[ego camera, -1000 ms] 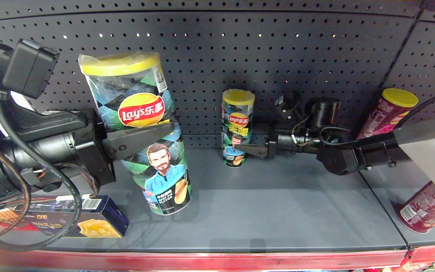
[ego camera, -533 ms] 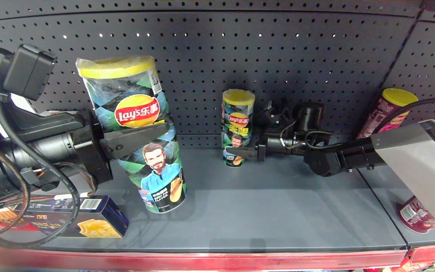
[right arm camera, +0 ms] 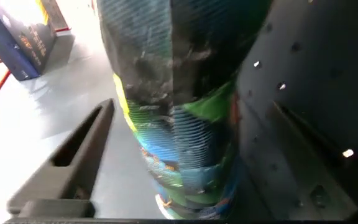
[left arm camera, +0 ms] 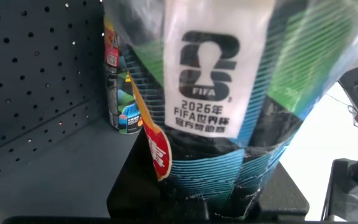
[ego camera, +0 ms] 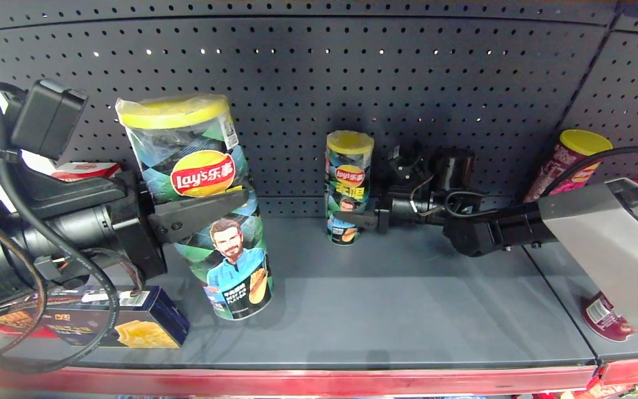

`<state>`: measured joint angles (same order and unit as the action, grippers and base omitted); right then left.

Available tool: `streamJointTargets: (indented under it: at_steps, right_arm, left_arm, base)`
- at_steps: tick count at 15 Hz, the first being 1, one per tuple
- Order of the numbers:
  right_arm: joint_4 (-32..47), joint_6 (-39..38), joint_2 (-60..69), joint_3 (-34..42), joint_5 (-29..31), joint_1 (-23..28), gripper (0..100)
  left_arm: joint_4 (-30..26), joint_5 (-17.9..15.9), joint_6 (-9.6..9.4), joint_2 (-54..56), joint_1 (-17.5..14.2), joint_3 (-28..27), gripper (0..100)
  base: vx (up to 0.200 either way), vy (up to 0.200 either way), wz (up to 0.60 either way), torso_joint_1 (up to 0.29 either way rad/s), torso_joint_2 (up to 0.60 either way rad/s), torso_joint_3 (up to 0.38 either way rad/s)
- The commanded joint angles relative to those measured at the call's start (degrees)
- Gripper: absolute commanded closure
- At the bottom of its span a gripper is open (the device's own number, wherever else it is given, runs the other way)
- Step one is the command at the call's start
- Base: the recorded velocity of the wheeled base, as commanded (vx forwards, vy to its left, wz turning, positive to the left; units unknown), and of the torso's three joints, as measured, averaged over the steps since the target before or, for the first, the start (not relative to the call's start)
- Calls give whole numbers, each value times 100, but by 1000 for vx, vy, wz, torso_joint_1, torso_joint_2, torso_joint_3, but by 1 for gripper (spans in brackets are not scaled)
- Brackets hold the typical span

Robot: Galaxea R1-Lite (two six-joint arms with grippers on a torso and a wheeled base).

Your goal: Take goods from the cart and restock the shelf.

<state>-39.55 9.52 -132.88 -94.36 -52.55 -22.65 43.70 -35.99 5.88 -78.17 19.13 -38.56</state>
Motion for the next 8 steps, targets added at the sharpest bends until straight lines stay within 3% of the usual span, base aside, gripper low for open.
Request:
streamJointTargets:
  at_steps: [1, 8]
  right_arm:
    - [-27, -29, 7, 5, 8, -3, 100]
    - [-44, -47, 412, 286, 43, -187, 100]
  left_arm:
    - [-2, 4, 1, 3, 3, 15, 100]
    - [-2, 4, 1, 38, -5, 15, 100]
  base:
    - [0, 0, 0, 0, 0, 0]
    - [0, 0, 0, 0, 0, 0]
